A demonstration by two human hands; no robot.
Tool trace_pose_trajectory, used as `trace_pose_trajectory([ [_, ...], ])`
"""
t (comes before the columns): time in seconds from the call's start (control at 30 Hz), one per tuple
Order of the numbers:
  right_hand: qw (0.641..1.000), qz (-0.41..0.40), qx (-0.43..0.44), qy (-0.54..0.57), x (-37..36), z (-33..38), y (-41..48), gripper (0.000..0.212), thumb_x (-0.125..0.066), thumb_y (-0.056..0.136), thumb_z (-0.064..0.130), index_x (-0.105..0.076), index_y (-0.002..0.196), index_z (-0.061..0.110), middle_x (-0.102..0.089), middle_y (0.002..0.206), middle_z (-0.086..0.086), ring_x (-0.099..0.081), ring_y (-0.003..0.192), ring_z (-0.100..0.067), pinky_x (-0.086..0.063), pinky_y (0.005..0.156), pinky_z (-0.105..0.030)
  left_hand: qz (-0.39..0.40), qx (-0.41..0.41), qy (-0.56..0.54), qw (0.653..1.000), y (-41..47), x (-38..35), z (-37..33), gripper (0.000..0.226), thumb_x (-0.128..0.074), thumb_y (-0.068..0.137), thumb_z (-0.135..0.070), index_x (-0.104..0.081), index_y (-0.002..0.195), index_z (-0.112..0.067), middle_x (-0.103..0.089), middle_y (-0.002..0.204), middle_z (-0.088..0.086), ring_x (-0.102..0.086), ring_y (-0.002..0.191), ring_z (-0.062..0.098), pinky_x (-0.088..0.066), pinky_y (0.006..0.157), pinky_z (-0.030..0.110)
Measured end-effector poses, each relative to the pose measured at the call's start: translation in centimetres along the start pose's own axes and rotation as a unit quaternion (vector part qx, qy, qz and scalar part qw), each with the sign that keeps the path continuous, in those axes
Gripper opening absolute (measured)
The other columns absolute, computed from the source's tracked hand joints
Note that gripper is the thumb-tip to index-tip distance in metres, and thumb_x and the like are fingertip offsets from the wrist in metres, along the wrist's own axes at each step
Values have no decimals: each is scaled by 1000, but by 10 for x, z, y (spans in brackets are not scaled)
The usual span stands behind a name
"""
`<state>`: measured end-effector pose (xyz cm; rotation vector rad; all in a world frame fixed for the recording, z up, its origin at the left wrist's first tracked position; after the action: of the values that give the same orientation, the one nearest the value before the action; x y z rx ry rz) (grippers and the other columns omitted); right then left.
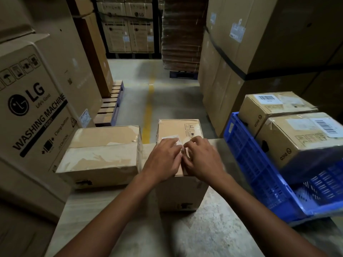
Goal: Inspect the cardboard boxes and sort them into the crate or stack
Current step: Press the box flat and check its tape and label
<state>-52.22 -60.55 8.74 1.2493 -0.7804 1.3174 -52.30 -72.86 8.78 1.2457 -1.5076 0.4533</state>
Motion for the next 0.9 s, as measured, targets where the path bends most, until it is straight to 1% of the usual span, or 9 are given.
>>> trace_pose_trajectory([
  [0.07, 1000, 12, 6, 6, -3, 1, 3, 43, -46, 101, 48, -55, 135, 24, -51, 144, -2, -48, 130, -20, -42, 104, -37, 26, 35, 6, 999, 4, -6, 9, 44, -46, 102, -33, -52, 142, -18, -41, 154, 3, -33, 143, 20, -25, 118, 35],
  [0.17, 1000, 9, 26, -11, -8, 2, 0, 44, -44, 101, 49, -58, 131, 21, -57, 138, -1, -53, 125, -18, -41, 105, -33, 51, 65, 17, 996, 2, -13, 17, 49, -40, 104, -38, -42, 149, -20, -35, 158, -1, -26, 147, 16, -16, 120, 30],
  [0.27, 999, 9, 22, -26, -8, 1, 3, 43, -42, 99, 52, -60, 123, 20, -61, 128, -1, -56, 114, -18, -44, 97, -33, 50, 63, 22, 997, 6, -12, 15, 44, -45, 101, -37, -51, 141, -20, -46, 150, -1, -38, 138, 16, -26, 117, 32],
  [0.4, 997, 26, 11, -67, -5, 4, 26, 38, -38, 101, 51, -53, 120, 21, -55, 123, -2, -49, 108, -20, -43, 88, -37, 27, 39, 32, 998, 21, 0, 12, 27, -47, 98, -29, -63, 116, -17, -61, 120, 0, -50, 110, 15, -42, 103, 37],
  [0.5, 997, 35, -14, -67, -8, 5, 48, 37, -39, 100, 49, -52, 120, 21, -53, 126, -6, -48, 113, -24, -44, 91, -43, 38, 43, 28, 998, 37, 1, 19, 29, -44, 99, -25, -65, 117, -17, -59, 123, 2, -48, 119, 21, -35, 108, 41],
  [0.57, 998, 25, -9, -58, -14, 7, 51, 38, -36, 101, 47, -52, 125, 22, -52, 131, -6, -47, 117, -25, -42, 93, -43, 52, 74, 14, 996, 41, -9, 34, 36, -42, 101, -26, -57, 133, -21, -47, 147, 3, -30, 143, 26, -22, 119, 46],
  [0.63, 999, 10, 11, -51, -21, 11, 46, 41, -32, 101, 45, -52, 129, 25, -52, 133, -3, -46, 120, -23, -39, 96, -41, 51, 123, -44, 990, 36, -18, 48, 42, -39, 104, -30, -44, 146, -26, -27, 161, 0, -8, 152, 21, -13, 122, 48],
  [0.77, 999, 9, 12, -32, -20, 5, 42, 41, -31, 102, 44, -52, 132, 25, -52, 136, -1, -46, 123, -21, -38, 101, -39, 38, 170, -140, 975, 35, -24, 48, 55, -42, 105, -27, -22, 156, -30, -9, 166, -6, 5, 152, 12, -11, 121, 37],
  [0.9, 1000, 16, -8, -1, -8, -13, 37, 43, -35, 104, 46, -54, 134, 22, -53, 141, -2, -45, 129, -22, -36, 105, -39, 21, 168, -212, 962, 44, -23, 30, 63, -44, 104, -22, -11, 157, -30, 5, 166, -6, 11, 152, 12, -6, 121, 38],
])
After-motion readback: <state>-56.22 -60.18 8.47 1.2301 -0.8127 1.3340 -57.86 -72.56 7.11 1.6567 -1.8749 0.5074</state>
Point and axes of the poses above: each hand's wrist, its own y-axis towards the middle knuckle, its own x-axis out of the back of the hand, z = x × y, the point moved 7 cm from there along y, towards the middle knuckle
